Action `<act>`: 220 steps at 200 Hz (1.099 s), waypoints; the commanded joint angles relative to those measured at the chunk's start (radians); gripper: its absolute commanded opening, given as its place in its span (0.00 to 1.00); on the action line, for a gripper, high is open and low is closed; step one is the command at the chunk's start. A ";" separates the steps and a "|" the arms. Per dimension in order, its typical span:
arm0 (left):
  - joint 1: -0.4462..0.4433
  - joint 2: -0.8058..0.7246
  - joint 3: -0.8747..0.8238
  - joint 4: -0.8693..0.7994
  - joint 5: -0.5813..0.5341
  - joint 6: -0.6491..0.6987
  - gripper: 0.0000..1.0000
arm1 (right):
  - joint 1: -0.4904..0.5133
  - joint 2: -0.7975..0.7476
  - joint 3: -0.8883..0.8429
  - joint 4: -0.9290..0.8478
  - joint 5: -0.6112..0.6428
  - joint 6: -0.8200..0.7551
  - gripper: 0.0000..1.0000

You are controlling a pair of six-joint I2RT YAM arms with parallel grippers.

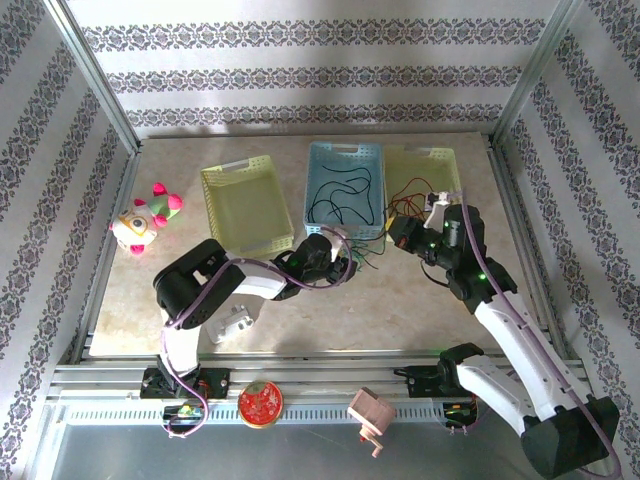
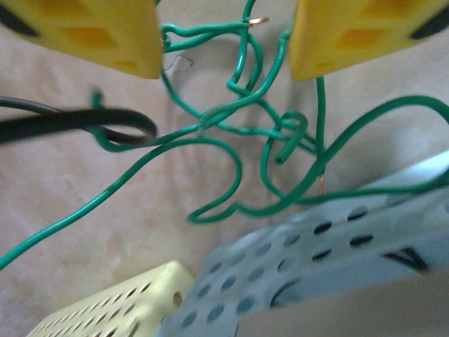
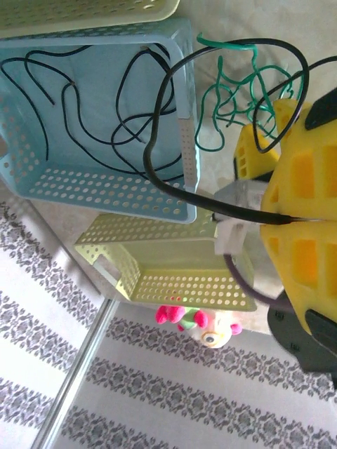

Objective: Untangle the cables

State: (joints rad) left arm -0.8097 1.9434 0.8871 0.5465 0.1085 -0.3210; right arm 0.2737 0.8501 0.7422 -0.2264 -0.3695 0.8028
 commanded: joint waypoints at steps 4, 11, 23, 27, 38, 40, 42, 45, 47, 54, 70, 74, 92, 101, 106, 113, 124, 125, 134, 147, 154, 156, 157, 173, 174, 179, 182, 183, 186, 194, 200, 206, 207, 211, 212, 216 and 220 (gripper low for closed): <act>0.001 0.036 0.005 -0.010 -0.027 -0.016 0.35 | -0.025 -0.044 0.004 0.030 -0.007 0.032 0.00; 0.001 0.042 0.004 -0.016 -0.035 -0.019 0.31 | -0.034 -0.054 0.011 0.022 0.001 0.033 0.00; 0.001 0.047 0.008 -0.049 -0.058 -0.013 0.23 | -0.045 -0.074 0.023 0.011 0.029 0.031 0.00; 0.001 0.048 0.012 -0.059 -0.067 -0.012 0.19 | -0.047 -0.082 0.028 0.009 0.041 0.030 0.00; 0.003 0.049 0.020 -0.090 -0.098 -0.009 0.08 | -0.053 -0.100 0.042 -0.002 0.077 0.021 0.00; 0.003 0.049 0.020 -0.094 -0.102 -0.008 0.07 | -0.055 -0.103 0.047 -0.004 0.083 0.018 0.00; 0.004 0.049 0.020 -0.098 -0.106 -0.008 0.06 | -0.056 -0.106 0.051 -0.006 0.091 0.016 0.00; 0.003 0.050 0.020 -0.100 -0.113 -0.010 0.04 | -0.057 -0.109 0.057 -0.010 0.102 0.012 0.00; 0.003 0.049 0.020 -0.102 -0.115 -0.011 0.03 | -0.058 -0.112 0.061 -0.011 0.110 0.008 0.00; 0.003 0.050 0.018 -0.106 -0.128 -0.015 0.00 | -0.061 -0.122 0.076 -0.019 0.138 -0.005 0.00; 0.003 0.048 0.014 -0.115 -0.147 -0.019 0.00 | -0.064 -0.141 0.120 -0.048 0.217 -0.056 0.00; 0.003 0.048 0.014 -0.118 -0.152 -0.021 0.00 | -0.066 -0.145 0.131 -0.053 0.237 -0.071 0.00; 0.003 0.047 0.021 -0.139 -0.164 -0.017 0.00 | -0.066 -0.161 0.171 -0.069 0.321 -0.122 0.00; 0.003 0.048 0.022 -0.144 -0.165 -0.017 0.00 | -0.067 -0.165 0.190 -0.078 0.356 -0.146 0.00; 0.005 0.048 0.023 -0.149 -0.168 -0.018 0.00 | -0.065 -0.166 0.201 -0.082 0.377 -0.162 0.00; 0.003 0.048 0.025 -0.158 -0.174 -0.019 0.00 | -0.066 -0.168 0.212 -0.090 0.409 -0.180 0.00; 0.003 0.048 0.024 -0.161 -0.177 -0.016 0.00 | -0.066 -0.172 0.229 -0.099 0.462 -0.214 0.00; 0.004 0.048 0.023 -0.161 -0.178 -0.016 0.00 | -0.066 -0.172 0.230 -0.099 0.468 -0.217 0.00; 0.004 0.049 0.024 -0.167 -0.185 -0.018 0.00 | -0.066 -0.175 0.241 -0.103 0.519 -0.240 0.00; 0.004 0.049 0.026 -0.176 -0.195 -0.017 0.00 | -0.068 -0.181 0.256 -0.106 0.591 -0.274 0.00; 0.004 0.048 0.028 -0.185 -0.201 -0.019 0.00 | -0.066 -0.184 0.263 -0.106 0.628 -0.290 0.00; 0.004 0.048 0.030 -0.186 -0.202 -0.020 0.00 | -0.065 -0.185 0.266 -0.106 0.640 -0.296 0.00; 0.004 0.048 0.030 -0.186 -0.203 -0.020 0.00 | -0.066 -0.186 0.267 -0.106 0.646 -0.299 0.00; 0.004 0.049 0.030 -0.192 -0.208 -0.021 0.00 | -0.067 -0.196 0.279 -0.107 0.745 -0.335 0.00; 0.004 0.049 0.030 -0.193 -0.208 -0.020 0.00 | -0.067 -0.196 0.279 -0.107 0.751 -0.337 0.00; 0.005 0.048 0.031 -0.197 -0.211 -0.021 0.00 | -0.066 -0.201 0.280 -0.106 0.782 -0.349 0.00; 0.006 0.048 0.030 -0.200 -0.211 -0.021 0.00 | -0.067 -0.203 0.282 -0.105 0.799 -0.357 0.00; 0.006 0.048 0.031 -0.201 -0.213 -0.021 0.00 | -0.067 -0.204 0.282 -0.105 0.804 -0.358 0.00; 0.006 0.048 0.031 -0.203 -0.214 -0.020 0.00 | -0.067 -0.207 0.284 -0.104 0.822 -0.365 0.00; 0.006 0.047 0.031 -0.206 -0.218 -0.021 0.00 | -0.067 -0.213 0.288 -0.101 0.866 -0.382 0.00; 0.006 0.047 0.032 -0.207 -0.220 -0.022 0.00 | -0.067 -0.219 0.290 -0.098 0.891 -0.391 0.00; 0.006 0.045 0.030 -0.206 -0.220 -0.022 0.00 | -0.067 -0.225 0.290 -0.093 0.916 -0.399 0.00; 0.006 0.045 0.029 -0.206 -0.220 -0.022 0.00 | -0.067 -0.226 0.289 -0.092 0.917 -0.400 0.00; 0.007 0.045 0.029 -0.206 -0.220 -0.021 0.00 | -0.068 -0.229 0.289 -0.088 0.929 -0.405 0.00; 0.006 0.045 0.030 -0.206 -0.219 -0.021 0.00 | -0.068 -0.230 0.290 -0.086 0.931 -0.407 0.00; 0.006 0.045 0.029 -0.206 -0.219 -0.021 0.00 | -0.067 -0.233 0.289 -0.080 0.938 -0.415 0.00; 0.006 0.045 0.030 -0.207 -0.220 -0.020 0.00 | -0.067 -0.236 0.290 -0.077 0.945 -0.419 0.00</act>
State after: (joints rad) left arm -0.8104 1.9663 0.9234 0.4774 -0.0608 -0.3298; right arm 0.2176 0.6418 0.9970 -0.3328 0.4156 0.4614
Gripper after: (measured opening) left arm 0.043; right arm 0.058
